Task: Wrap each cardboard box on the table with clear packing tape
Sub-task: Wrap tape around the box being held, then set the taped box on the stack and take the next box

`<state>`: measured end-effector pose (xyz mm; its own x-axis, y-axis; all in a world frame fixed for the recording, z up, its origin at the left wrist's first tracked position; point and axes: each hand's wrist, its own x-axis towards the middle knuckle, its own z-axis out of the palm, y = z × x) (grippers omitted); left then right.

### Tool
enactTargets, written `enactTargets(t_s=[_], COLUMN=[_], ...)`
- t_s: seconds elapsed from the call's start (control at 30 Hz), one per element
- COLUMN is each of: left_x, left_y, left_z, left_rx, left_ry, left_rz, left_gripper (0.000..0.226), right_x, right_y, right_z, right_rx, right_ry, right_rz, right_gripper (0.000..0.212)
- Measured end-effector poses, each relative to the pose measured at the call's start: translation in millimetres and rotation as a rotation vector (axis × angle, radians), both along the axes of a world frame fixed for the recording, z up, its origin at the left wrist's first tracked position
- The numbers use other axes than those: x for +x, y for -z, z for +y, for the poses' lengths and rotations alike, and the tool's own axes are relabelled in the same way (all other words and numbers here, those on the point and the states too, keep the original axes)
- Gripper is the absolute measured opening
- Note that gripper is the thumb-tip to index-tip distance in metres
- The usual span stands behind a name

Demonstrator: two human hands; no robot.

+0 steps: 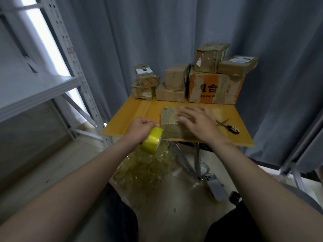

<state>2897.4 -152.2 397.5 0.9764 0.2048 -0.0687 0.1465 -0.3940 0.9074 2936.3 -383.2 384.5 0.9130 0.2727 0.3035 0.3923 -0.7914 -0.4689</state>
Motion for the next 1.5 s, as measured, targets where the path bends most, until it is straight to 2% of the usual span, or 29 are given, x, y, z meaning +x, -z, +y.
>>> enactTargets(t_s=[0.1, 0.17, 0.23, 0.33, 0.47, 0.57, 0.63, 0.73, 0.83, 0.87, 0.97, 1.0, 1.03, 1.1, 1.13, 1.2, 1.27, 1.33, 1.5], left_x=[11.2, 18.9, 28.0, 36.9, 44.8, 48.7, 47.8, 43.1, 38.1, 35.3, 23.0, 20.3, 17.2, 11.6, 10.2, 10.8, 17.1, 32.3, 88.1], left_y=[0.6, 4.7, 11.5, 16.7, 16.2, 16.8, 15.6, 12.1, 9.2, 7.7, 3.0, 1.9, -1.0, -8.0, -11.1, -16.3, -21.4, -24.9, -42.2], left_z=[11.4, 17.3, 22.5, 23.6, 22.0, 22.9, 23.5, 22.0, 24.7, 25.8, 29.0, 31.2, 33.9, 35.6, 36.5, 36.8, 37.5, 40.9, 57.0], left_rx=[-0.054, -0.088, -0.103, -0.115, -0.156, -0.129, -0.109, -0.09, -0.121, -0.125, -0.138, -0.168, -0.203, -0.248, -0.261, -0.245, -0.157, -0.114, -0.075], left_ry=[-0.098, -0.149, -0.213, -0.281, -0.314, -0.317, -0.322, -0.295, -0.239, -0.228, -0.204, -0.202, -0.209, -0.198, -0.19, -0.184, -0.192, -0.195, -0.23], left_rz=[0.0, -0.017, -0.071, -0.109, -0.081, -0.064, -0.064, -0.078, -0.095, -0.099, -0.108, -0.104, -0.109, -0.099, -0.099, -0.115, -0.135, -0.124, -0.172], left_gripper=[0.019, 0.018, 0.015, 0.014, 0.018, 0.019, 0.016, 0.017, 0.023, 0.023, 0.022, 0.021, 0.019, 0.018, 0.018, 0.019, 0.017, 0.017, 0.015], right_x=[11.4, 16.5, 20.4, 26.8, 35.4, 31.1, 23.1, 14.2, 9.5, 6.6, -3.7, -5.6, -7.2, -8.1, -7.8, -6.5, -3.8, 5.4, 46.8], right_y=[6.5, 12.0, 17.5, 21.8, 14.7, 6.3, 3.4, 7.0, 12.3, 11.3, 3.3, 1.1, -1.7, -6.3, -9.0, -9.1, -7.9, -1.0, 0.8], right_z=[30.1, 36.6, 34.6, 26.2, 15.4, 17.5, 30.1, 51.8, 54.3, 49.9, 30.6, 24.0, 19.3, 15.9, 18.5, 26.4, 35.4, 42.3, 58.3], right_rx=[-0.328, -0.432, -0.411, -0.404, -0.269, -0.22, -0.182, -0.153, -0.066, -0.048, -0.066, -0.067, -0.054, -0.058, -0.092, -0.117, -0.075, -0.03, 0.098], right_ry=[-0.078, -0.053, -0.054, -0.117, -0.34, -0.406, -0.346, -0.228, -0.261, -0.277, -0.275, -0.243, -0.194, -0.06, -0.011, 0.068, 0.137, 0.17, 0.191], right_rz=[-0.026, -0.098, -0.16, -0.171, 0.002, 0.12, 0.145, 0.054, -0.016, -0.015, 0.007, 0.017, 0.041, 0.056, 0.088, 0.222, 0.26, 0.24, 0.151], right_gripper=[0.062, 0.065, 0.066, 0.08, 0.081, 0.067, 0.056, 0.045, 0.024, 0.025, 0.049, 0.051, 0.045, 0.013, 0.009, 0.047, 0.069, 0.073, 0.054])
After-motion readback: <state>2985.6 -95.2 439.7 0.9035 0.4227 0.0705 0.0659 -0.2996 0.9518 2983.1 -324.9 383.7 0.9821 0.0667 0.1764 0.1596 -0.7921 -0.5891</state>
